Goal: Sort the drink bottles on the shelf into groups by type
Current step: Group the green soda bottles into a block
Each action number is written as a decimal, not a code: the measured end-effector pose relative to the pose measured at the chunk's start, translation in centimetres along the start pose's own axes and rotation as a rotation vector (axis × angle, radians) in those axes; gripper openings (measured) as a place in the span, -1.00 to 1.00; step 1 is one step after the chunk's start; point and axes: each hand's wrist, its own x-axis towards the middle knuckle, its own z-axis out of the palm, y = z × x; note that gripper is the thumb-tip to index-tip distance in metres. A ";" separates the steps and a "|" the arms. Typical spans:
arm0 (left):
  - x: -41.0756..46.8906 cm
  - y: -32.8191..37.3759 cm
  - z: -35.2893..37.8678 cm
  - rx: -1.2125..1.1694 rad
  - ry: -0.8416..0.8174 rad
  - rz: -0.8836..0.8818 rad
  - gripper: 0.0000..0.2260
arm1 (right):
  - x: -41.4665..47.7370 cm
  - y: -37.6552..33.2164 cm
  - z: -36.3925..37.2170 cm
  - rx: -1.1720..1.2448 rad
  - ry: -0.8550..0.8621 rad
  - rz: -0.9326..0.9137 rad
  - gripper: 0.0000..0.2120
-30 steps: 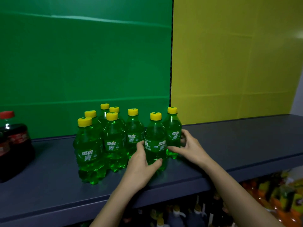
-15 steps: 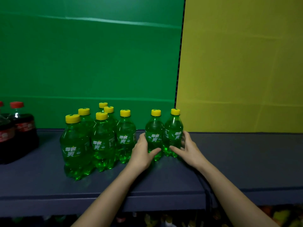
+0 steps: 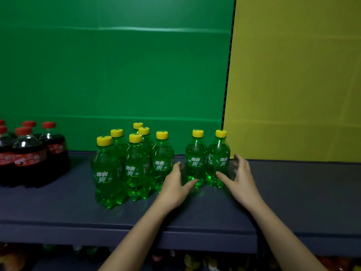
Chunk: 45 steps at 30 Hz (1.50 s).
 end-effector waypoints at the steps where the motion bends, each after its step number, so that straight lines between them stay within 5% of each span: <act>1: -1.1 -0.1 -0.7 -0.014 0.024 0.025 -0.48 | -0.4 -0.6 -0.1 0.006 0.061 -0.022 -0.31; 4: -4.0 -1.1 -3.2 0.114 0.338 0.221 -0.71 | -1.6 -2.8 0.4 0.071 0.163 -0.108 -0.52; 8: -5.9 -1.9 -6.0 0.285 0.653 0.279 -0.61 | -1.9 -6.0 3.4 0.179 -0.014 -0.194 -0.60; 13: -6.3 -2.4 -6.3 0.279 0.524 0.265 -0.35 | -1.5 -7.9 8.2 0.108 -0.214 -0.180 -0.36; 19: -5.4 -2.9 -6.6 0.170 0.437 0.074 -0.33 | -0.6 -8.4 10.6 0.040 -0.257 -0.038 -0.13; 28: -4.4 -4.7 -7.4 0.103 0.304 -0.180 -0.35 | -1.9 -8.0 10.1 -0.030 -0.261 -0.023 -0.33; 34: -5.0 -4.1 -7.0 0.081 0.315 -0.065 -0.28 | -3.7 -7.2 5.6 -0.001 -0.249 -0.032 -0.16; 45: -3.6 -0.7 -0.6 0.036 0.240 0.140 -0.42 | -4.8 -2.0 -0.9 0.140 -0.132 0.021 -0.36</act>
